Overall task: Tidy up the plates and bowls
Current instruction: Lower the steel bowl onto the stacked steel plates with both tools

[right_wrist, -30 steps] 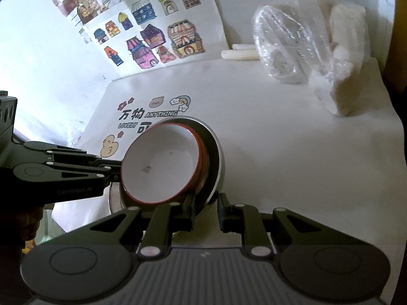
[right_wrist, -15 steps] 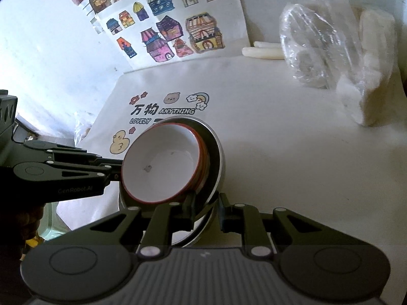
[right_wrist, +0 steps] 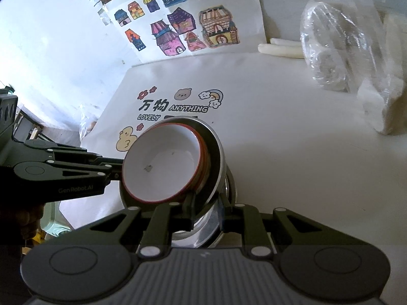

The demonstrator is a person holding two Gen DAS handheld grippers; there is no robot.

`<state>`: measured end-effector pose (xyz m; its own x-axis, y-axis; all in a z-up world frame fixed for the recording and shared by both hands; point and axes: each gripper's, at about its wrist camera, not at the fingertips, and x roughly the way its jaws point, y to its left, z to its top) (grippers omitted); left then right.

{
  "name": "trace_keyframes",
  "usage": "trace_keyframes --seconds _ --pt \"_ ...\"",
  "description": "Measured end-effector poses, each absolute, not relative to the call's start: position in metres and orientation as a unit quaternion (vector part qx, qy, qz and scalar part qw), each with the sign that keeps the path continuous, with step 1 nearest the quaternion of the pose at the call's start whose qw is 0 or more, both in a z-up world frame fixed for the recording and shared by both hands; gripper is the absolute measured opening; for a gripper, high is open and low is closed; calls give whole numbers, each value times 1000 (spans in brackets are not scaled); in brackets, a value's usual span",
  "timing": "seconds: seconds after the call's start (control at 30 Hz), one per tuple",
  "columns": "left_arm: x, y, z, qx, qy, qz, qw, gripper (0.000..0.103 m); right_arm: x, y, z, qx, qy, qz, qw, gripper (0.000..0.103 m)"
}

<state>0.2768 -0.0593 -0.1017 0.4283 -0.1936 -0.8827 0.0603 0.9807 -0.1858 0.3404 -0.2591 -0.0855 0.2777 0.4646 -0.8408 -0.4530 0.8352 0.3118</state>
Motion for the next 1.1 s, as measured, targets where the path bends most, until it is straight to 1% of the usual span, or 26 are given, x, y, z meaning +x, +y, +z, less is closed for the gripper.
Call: trace_keyframes --seconds 1.1 --pt "268 -45 -111 -72 543 -57 835 12 346 -240 -98 -9 545 306 781 20"
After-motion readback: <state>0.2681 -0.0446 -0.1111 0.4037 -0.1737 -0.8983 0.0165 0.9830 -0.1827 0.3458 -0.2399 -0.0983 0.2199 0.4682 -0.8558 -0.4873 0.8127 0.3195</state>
